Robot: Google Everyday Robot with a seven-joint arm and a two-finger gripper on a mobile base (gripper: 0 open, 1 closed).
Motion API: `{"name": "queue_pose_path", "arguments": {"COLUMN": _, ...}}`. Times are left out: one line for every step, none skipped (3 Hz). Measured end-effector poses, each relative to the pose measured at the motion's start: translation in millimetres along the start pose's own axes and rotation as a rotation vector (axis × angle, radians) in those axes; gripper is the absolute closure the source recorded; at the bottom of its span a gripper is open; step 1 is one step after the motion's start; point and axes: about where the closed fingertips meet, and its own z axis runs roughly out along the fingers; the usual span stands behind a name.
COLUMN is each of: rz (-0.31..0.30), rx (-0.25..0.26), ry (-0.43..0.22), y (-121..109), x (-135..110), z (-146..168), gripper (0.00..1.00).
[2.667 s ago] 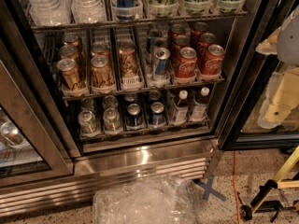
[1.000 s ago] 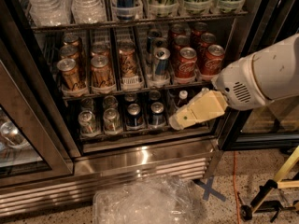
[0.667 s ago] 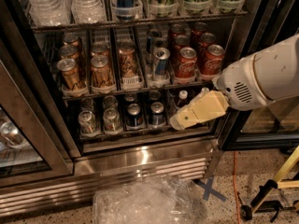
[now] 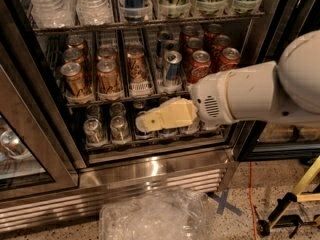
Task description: Pick orange can from middle shelf of fridge
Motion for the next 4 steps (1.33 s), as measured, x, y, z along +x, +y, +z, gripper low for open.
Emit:
{"name": "queue_pose_path", "arguments": {"rz": 0.085, "rx": -0.029, "ry": -0.105, "y": 23, "x": -14, "z": 44, "gripper": 0.0}}
{"name": "queue_pose_path", "arguments": {"rz": 0.159, "rx": -0.012, "ry": -0.168, "y": 46, "x": -19, "z": 78, "gripper": 0.0}}
{"name": "queue_pose_path", "arguments": {"rz": 0.158, "rx": 0.042, "ry": -0.216, "y": 37, "x": -32, "z": 79, "gripper": 0.0}}
{"name": "queue_pose_path", "arguments": {"rz": 0.158, "rx": 0.042, "ry": -0.216, "y": 37, "x": -32, "z": 79, "gripper": 0.0}}
